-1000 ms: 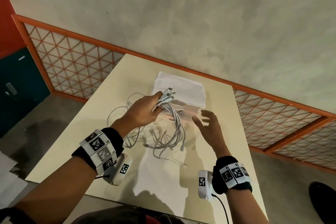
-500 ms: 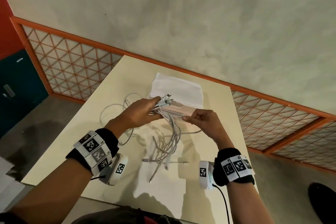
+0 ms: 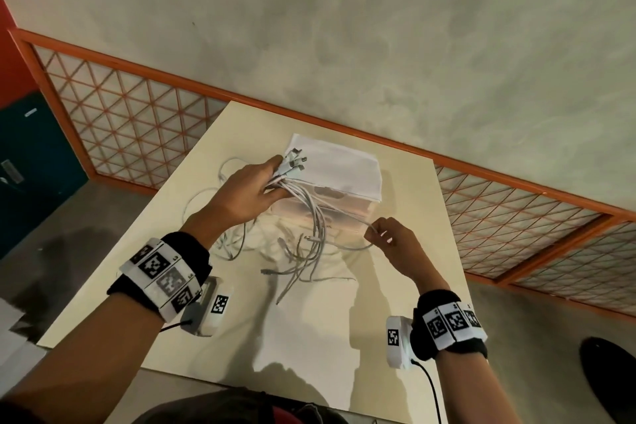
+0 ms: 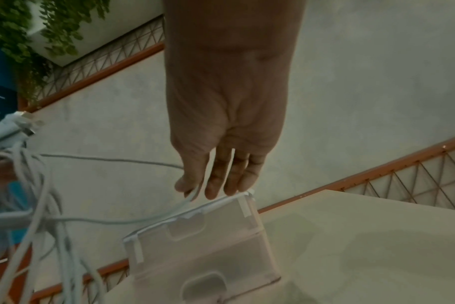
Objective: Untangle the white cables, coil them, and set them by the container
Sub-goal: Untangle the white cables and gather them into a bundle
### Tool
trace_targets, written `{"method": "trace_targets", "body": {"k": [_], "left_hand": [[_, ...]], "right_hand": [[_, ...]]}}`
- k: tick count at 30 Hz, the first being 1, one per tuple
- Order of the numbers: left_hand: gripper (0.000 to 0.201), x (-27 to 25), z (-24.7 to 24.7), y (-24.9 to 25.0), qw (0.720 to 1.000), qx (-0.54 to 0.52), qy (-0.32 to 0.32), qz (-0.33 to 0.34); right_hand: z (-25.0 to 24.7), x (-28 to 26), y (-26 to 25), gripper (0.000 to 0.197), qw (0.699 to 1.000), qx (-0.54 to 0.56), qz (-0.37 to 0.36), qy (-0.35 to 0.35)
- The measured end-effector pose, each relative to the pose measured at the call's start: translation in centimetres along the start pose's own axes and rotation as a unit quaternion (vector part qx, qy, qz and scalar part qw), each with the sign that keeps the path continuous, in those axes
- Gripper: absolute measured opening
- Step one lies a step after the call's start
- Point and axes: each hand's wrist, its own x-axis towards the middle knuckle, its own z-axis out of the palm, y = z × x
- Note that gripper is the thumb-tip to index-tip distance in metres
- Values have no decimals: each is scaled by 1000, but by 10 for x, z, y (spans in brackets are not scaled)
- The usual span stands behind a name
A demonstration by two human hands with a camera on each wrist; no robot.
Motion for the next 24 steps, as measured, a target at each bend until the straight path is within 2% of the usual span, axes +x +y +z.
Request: {"method": "trace_targets", "body": {"k": [3,5,8,10,12,13,15,18,20,21,22,24], "left_hand": [[39,0,1,1,1000,12,-3,5],[37,-1,5,2,999,30,-12,13],[36,-1,8,2,998,52,-30,18],[36,-1,9,3,997,56,-42,20],[38,0,9,6,997,55,-46,27],[38,0,9,8,997,54,-43,30],[38,1,8,11,998,50,-31,38],[36,2,7,10,997,56,-29,46],[37,2,7,9,996,62,-37,45],[37,1,7,8,996,62,-40,42],[37,1,7,7,996,61,-42,40],[36,0,8,6,997,59,-46,36]], "right_hand": [[3,-1,4,20,999,-13,28,18],[4,1,1,11,997,41,53,37],[3,5,-1,11,989,72,52,118],[3,7,-3,18,985,-13,9,173],[5,6,-4,17,973,-122,4,197],[5,6,-5,16,969,-150,21,197],[5,7,-5,13,975,-115,65,176],[5,7,-2,8,981,80,119,128],[2,4,-2,9,960,226,127,105],[1,4,1,10,952,261,124,99],[0,4,4,9,956,250,121,98],[-1,3,12,10,979,126,119,104]]}}
